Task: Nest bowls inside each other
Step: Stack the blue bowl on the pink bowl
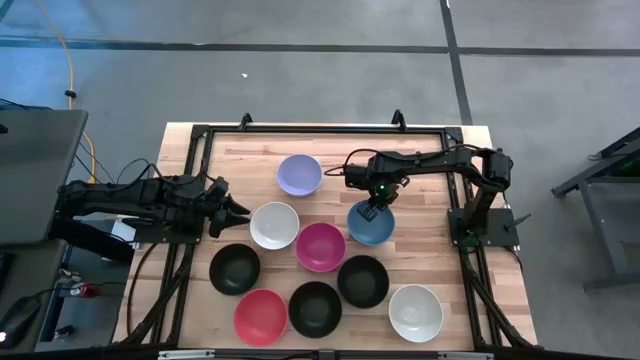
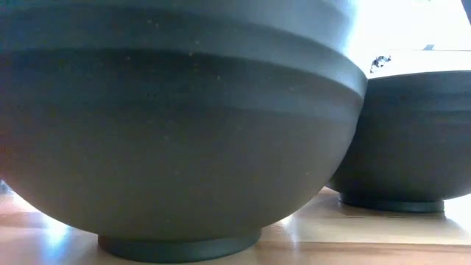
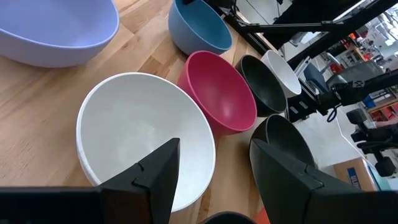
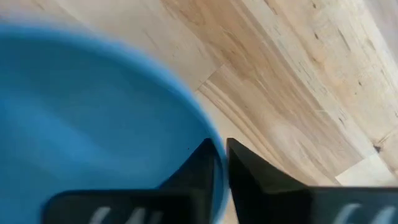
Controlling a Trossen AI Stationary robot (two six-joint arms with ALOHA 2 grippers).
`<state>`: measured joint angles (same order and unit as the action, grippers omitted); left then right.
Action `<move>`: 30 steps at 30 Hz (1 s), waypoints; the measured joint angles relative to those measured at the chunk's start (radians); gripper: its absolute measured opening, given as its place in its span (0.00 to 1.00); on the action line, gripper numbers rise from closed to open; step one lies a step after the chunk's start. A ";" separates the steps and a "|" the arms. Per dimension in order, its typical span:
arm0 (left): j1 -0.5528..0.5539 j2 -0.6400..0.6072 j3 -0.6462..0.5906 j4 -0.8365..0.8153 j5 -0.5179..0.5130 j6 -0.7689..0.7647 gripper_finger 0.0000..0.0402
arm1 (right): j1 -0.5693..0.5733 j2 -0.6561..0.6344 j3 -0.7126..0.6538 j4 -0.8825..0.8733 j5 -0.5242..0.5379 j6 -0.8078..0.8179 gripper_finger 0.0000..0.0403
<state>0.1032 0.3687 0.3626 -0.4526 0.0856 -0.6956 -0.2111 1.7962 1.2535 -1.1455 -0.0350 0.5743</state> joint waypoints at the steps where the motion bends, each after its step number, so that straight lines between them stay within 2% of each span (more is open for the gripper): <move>1: 0.000 0.000 0.000 0.000 0.000 0.000 0.46 | 0.000 -0.001 0.000 -0.001 -0.001 -0.002 0.03; 10: 0.000 0.000 0.000 0.000 0.000 0.008 0.46 | 0.000 -0.014 0.000 -0.010 -0.004 -0.007 0.01; 20: 0.000 0.000 0.000 0.000 -0.005 0.009 0.46 | -0.014 -0.119 0.001 -0.072 -0.027 0.033 0.00; 30: 0.000 0.000 0.000 0.000 -0.011 0.008 0.46 | -0.005 -0.218 0.001 -0.047 -0.140 0.131 0.00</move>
<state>0.1030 0.3687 0.3622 -0.4522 0.0746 -0.6878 -0.2165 1.5778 1.2549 -1.1928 -0.1754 0.7052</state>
